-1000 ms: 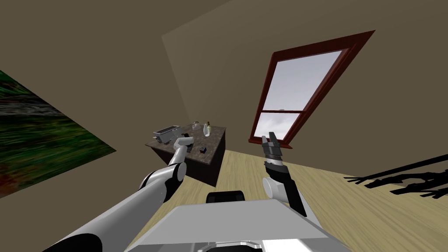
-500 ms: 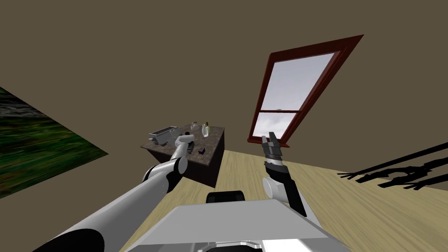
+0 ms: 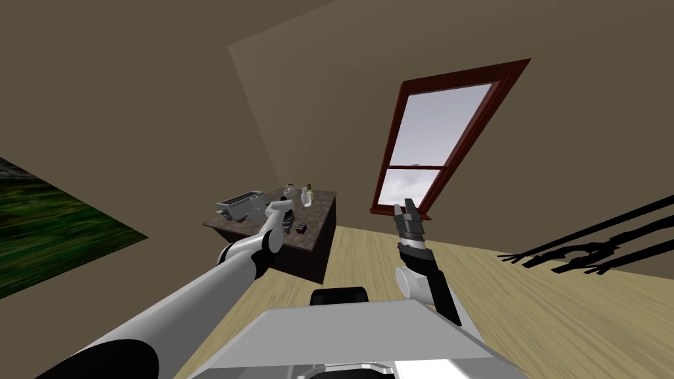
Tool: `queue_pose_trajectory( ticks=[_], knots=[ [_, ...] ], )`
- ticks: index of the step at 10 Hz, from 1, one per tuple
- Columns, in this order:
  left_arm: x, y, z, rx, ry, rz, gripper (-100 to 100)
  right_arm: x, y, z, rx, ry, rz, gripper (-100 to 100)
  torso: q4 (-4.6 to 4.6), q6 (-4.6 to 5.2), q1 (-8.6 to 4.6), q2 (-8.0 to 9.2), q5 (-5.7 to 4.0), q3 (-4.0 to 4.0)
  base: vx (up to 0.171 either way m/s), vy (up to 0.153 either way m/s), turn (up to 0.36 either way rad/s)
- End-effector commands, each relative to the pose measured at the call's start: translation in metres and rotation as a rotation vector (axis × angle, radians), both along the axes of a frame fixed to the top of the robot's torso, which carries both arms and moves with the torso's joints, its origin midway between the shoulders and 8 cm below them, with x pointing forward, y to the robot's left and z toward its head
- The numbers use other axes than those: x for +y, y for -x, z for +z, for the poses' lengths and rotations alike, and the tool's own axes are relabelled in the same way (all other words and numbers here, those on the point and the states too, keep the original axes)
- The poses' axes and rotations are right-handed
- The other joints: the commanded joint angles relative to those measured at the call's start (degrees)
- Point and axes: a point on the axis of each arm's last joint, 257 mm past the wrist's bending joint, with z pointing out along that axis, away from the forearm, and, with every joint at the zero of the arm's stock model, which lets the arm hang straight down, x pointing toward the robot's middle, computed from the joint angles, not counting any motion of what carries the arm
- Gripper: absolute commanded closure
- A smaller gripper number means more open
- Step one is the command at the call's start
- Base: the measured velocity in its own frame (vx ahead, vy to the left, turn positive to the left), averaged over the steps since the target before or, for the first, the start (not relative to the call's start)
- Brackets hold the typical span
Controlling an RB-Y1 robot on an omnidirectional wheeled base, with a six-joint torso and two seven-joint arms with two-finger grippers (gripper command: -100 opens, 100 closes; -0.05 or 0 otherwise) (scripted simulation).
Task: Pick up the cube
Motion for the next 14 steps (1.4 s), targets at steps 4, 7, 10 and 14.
queue_pose_trajectory(
  ticks=[4,7,10,14],
  knots=[
    [-0.022,0.018,0.000,0.097,0.071,-0.012,-100,0.000,0.000,0.000,0.000,0.000,0.000,0,0.00,-0.01,0.00,0.01,0.00,0.00,0.011,0.000,-0.057],
    [-0.042,0.031,0.001,0.168,0.133,-0.025,-100,0.000,0.000,0.000,0.000,0.000,0.000,0,0.00,-0.01,-0.05,0.03,-0.01,0.01,0.007,-0.016,-0.070],
    [-0.044,0.032,0.001,0.175,0.139,-0.026,-100,0.000,0.000,0.000,0.000,0.000,0.000,0,0.01,-0.02,-0.10,0.07,-0.02,0.03,-0.001,-0.024,-0.015],
    [-0.047,0.037,-0.017,0.176,0.141,-0.027,-100,0.000,0.000,0.000,0.000,0.000,0.000,0,0.00,-0.04,0.06,0.02,0.02,0.01,0.010,0.007,0.000]
  ],
)
